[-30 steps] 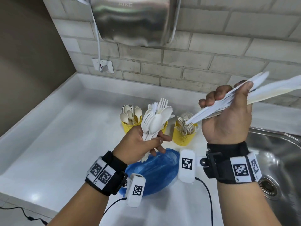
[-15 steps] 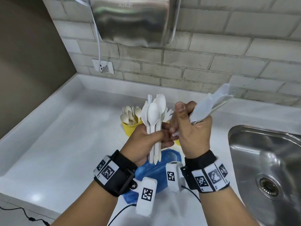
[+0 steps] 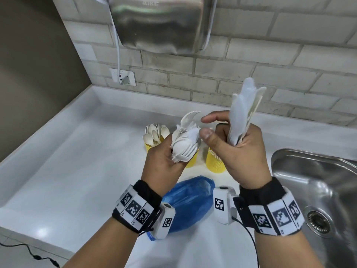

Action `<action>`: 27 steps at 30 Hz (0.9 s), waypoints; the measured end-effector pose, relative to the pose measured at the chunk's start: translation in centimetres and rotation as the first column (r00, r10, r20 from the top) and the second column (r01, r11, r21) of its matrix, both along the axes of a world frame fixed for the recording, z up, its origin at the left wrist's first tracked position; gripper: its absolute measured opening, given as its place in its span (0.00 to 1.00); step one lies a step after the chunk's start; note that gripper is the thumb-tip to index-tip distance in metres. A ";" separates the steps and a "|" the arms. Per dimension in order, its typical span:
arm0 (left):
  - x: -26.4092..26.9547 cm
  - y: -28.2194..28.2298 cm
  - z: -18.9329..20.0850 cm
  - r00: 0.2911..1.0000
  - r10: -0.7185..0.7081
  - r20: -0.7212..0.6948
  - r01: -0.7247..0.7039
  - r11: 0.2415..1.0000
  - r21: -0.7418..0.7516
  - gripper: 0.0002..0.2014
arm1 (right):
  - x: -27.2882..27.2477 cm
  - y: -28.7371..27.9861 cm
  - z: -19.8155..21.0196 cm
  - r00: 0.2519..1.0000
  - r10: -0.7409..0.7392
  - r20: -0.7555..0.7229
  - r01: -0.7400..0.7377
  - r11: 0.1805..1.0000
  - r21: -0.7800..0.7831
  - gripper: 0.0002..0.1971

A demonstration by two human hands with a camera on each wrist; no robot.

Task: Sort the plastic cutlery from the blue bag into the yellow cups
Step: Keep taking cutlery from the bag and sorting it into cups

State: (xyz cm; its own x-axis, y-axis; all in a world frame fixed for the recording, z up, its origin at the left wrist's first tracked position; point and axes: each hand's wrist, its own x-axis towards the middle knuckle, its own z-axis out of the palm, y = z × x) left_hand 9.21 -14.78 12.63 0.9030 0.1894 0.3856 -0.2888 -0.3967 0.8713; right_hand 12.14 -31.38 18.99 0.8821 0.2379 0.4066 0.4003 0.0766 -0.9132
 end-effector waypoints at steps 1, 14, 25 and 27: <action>0.1 0.1 -0.1 1.000 0.015 0.022 -0.016 0.999 0.034 0.22 | -0.2 -0.2 0.1 0.999 0.033 0.008 -0.033 0.998 -0.046 0.08; 0.5 0.9 -0.6 0.984 0.150 0.093 -0.169 0.956 0.238 0.19 | -0.9 0.2 0.3 0.989 -0.104 0.103 0.119 0.980 -0.158 0.04; 0.5 1.3 -1.1 0.982 0.186 0.018 -0.183 0.939 0.290 0.19 | -0.4 0.2 0.1 0.984 -0.178 0.015 0.174 0.975 0.139 0.07; 0.5 1.4 -1.3 0.982 0.186 0.002 -0.179 0.939 0.295 0.21 | -0.2 0.0 0.2 0.986 -0.169 0.010 0.167 0.978 0.122 0.04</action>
